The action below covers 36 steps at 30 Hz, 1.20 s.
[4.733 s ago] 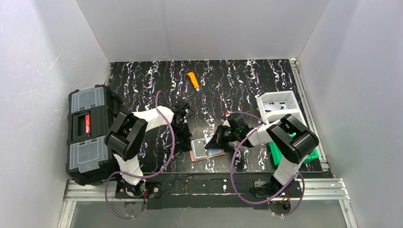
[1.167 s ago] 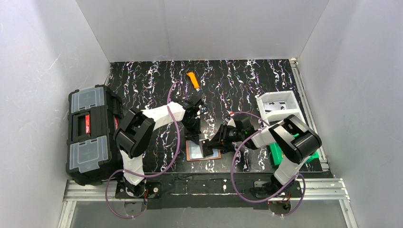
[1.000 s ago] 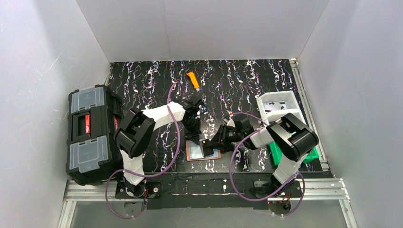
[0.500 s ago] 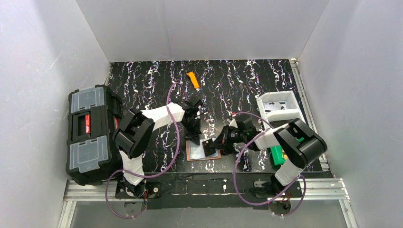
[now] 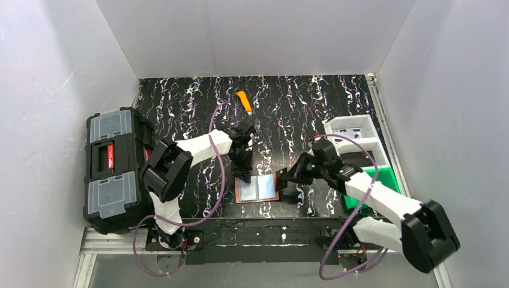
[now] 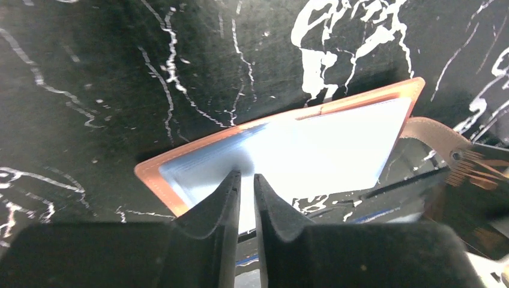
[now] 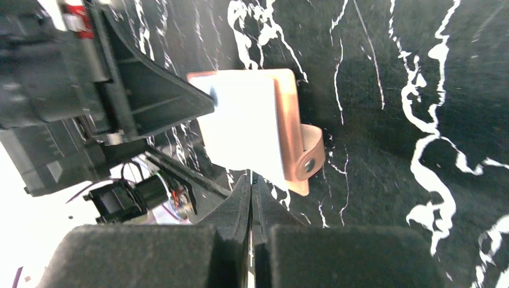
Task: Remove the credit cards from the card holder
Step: Remove the credit card from the card holder, then place the credit card in the storage box.
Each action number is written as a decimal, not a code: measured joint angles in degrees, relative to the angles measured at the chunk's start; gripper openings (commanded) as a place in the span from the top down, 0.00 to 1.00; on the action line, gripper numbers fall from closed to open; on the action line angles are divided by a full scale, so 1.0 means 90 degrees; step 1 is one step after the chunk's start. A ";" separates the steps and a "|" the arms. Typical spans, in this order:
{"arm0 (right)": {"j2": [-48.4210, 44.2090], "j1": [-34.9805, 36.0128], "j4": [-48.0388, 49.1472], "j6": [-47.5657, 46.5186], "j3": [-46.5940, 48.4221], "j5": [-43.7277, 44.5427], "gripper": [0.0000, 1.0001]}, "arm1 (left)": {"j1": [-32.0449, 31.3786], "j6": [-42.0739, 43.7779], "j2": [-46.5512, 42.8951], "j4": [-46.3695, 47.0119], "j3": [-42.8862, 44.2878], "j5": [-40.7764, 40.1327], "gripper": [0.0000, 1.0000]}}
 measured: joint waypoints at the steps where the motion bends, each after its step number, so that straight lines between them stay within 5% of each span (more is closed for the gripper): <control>1: -0.0236 -0.0005 -0.0308 -0.0029 0.0138 0.0163 0.99 | -0.0005 0.0078 -0.0002 -0.0107 0.0066 -0.0036 0.80; 8: -0.1501 -0.0243 -0.2803 0.0129 0.1515 0.1848 0.99 | -0.0070 0.0491 -0.0272 -0.0471 0.0610 -0.0022 0.51; 14: -0.1127 -0.1224 -0.4505 0.0296 0.2533 0.2994 0.99 | -0.0158 0.0634 -0.0653 -0.0476 0.0721 0.0338 0.37; 20: -0.0350 -0.2492 -0.5102 0.0267 0.2890 0.3740 0.99 | -0.0172 0.0724 -0.0826 -0.0474 0.0721 0.0622 0.35; 32: 0.0255 -0.4337 -0.4454 -0.0032 0.2936 0.4158 0.99 | -0.0172 0.0741 -0.1030 -0.0364 0.0682 0.0848 0.35; 36: 0.0651 -0.4466 -0.4109 -0.0104 0.2936 0.4068 0.68 | -0.0172 0.0741 -0.1030 -0.0345 0.0670 0.0874 0.35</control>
